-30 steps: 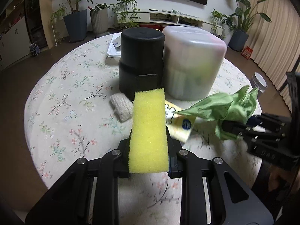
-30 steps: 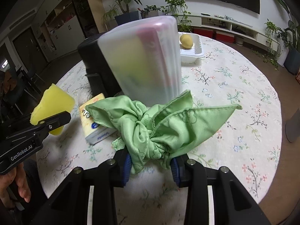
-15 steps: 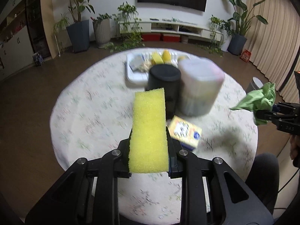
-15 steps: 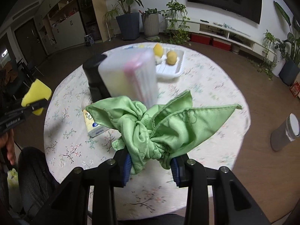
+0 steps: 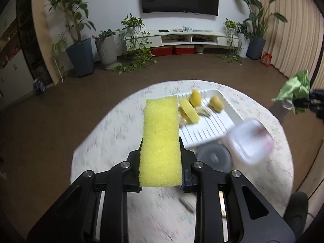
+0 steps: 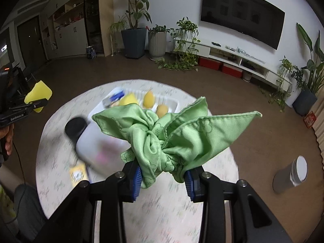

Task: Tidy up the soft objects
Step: 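Carry the sponge and green cloth to the white tray and open both grippers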

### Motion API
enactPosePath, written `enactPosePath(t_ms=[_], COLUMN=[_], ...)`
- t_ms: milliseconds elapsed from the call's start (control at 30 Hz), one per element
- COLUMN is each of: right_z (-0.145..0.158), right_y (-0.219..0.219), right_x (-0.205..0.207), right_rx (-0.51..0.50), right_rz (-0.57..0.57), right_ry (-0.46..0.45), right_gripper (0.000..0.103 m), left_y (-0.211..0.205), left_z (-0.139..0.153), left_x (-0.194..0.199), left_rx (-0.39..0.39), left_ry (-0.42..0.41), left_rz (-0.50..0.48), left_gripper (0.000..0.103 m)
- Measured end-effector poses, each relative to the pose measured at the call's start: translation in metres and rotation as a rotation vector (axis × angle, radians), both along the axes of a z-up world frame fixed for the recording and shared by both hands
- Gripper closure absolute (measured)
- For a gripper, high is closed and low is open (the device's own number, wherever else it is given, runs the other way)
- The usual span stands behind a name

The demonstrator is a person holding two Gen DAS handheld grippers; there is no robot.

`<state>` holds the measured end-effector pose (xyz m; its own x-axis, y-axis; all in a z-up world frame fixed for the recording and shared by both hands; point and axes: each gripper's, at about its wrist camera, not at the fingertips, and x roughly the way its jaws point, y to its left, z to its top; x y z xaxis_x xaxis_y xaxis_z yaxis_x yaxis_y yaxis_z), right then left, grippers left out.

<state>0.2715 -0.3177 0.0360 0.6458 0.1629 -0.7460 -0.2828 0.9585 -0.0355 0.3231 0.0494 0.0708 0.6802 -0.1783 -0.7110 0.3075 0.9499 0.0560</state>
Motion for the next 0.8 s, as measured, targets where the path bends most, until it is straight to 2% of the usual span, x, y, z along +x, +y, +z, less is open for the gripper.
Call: enactPosePath(t_ms=[167,300,567,800], right_z=[0.006,-0.002,-0.049,-0.088], right_y=[0.003,0.009,0.035,0.054], right_x=[0.065,0.111,0.176,0.203], right_rx=[-0.005,0.013,0.018,0.022], right_rz=[0.014,0.027,0.066,0.097], right_ry=[0.013,0.039,0.124,0.183], right_gripper=[0.065,0.065,0.065,0.065], left_y=[-0.015,-0.03,-0.053,-0.058], left_z=[-0.004,-0.019,-0.056,-0.084], left_x=[0.054,0.087,0.123,0.145], left_rx=[0.036,0.033,0.048,0.043], left_ry=[0.003,0.038,0.101,0.15], left_rz=[-0.045,-0.11,-0.207,-0.242], left_gripper=[0.08,0.08,0.08,0.08])
